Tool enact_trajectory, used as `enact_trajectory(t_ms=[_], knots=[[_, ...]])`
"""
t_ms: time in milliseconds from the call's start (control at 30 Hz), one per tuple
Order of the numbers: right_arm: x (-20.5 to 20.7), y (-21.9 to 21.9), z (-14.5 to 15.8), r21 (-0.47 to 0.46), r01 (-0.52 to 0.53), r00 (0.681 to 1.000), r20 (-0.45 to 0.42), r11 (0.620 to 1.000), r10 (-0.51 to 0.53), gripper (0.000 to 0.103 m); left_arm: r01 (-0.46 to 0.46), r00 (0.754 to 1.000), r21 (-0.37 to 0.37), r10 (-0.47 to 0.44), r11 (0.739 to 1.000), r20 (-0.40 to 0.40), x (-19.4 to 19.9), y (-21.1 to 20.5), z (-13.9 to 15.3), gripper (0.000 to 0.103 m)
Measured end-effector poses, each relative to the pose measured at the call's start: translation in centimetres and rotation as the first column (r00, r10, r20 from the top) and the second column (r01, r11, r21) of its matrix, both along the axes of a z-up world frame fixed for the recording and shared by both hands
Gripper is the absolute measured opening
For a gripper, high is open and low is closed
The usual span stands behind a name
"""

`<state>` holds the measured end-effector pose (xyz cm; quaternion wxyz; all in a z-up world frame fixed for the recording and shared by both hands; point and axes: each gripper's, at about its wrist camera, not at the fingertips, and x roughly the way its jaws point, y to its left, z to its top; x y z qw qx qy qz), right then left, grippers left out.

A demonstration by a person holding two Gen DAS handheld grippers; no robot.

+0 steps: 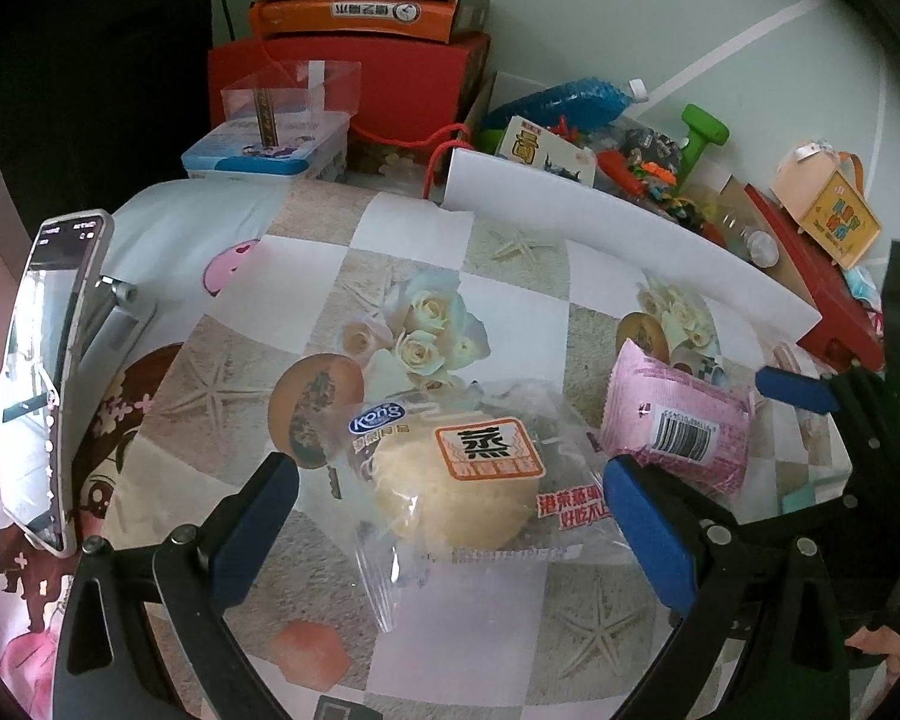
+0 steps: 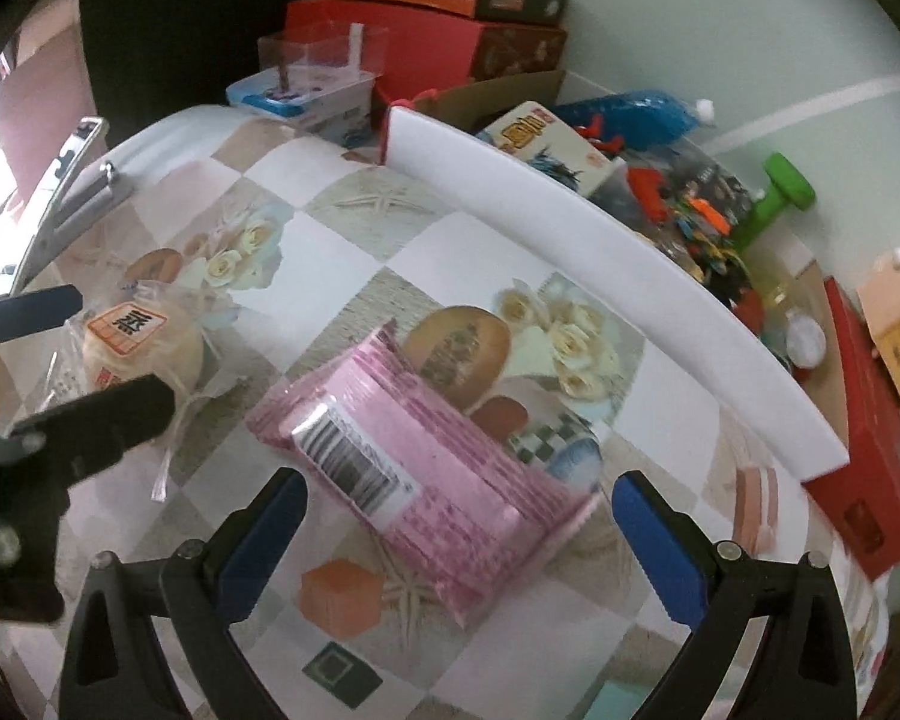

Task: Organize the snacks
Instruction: 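Grasp the wrapped round bun with the left tool while the right tool grasps the pink pack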

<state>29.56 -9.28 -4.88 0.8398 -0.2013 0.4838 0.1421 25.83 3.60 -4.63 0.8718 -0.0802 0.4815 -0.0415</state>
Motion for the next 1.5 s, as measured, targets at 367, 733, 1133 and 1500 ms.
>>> enact_trajectory(t_ms=[367, 733, 1133, 1500], knots=[[0.4, 0.9, -1.2, 0.012, -0.054, 0.998, -0.026, 0.998, 0.054, 0.085, 0.004, 1.000, -0.008, -0.004, 1.000, -0.015, 0.3, -0.3, -0.6, 0.101], [-1.0, 0.3, -0.9, 0.072, -0.008, 0.999, -0.049, 0.997, 0.011, 0.053, 0.016, 0.999, -0.028, -0.017, 0.999, -0.033, 0.3, -0.5, -0.7, 0.082], [-3.0, -1.2, -0.9, 0.111, 0.141, 0.989, -0.065, 0.984, -0.135, 0.047, 0.010, 0.998, -0.043, -0.013, 0.999, -0.058, -0.3, -0.1, -0.7, 0.076], [-6.4, -2.4, -0.6, 0.177, 0.303, 0.950, -0.133, 0.936, -0.282, 0.045, 0.046, 0.996, -0.008, -0.047, 0.999, -0.079, -1.5, -0.5, -0.6, 0.071]])
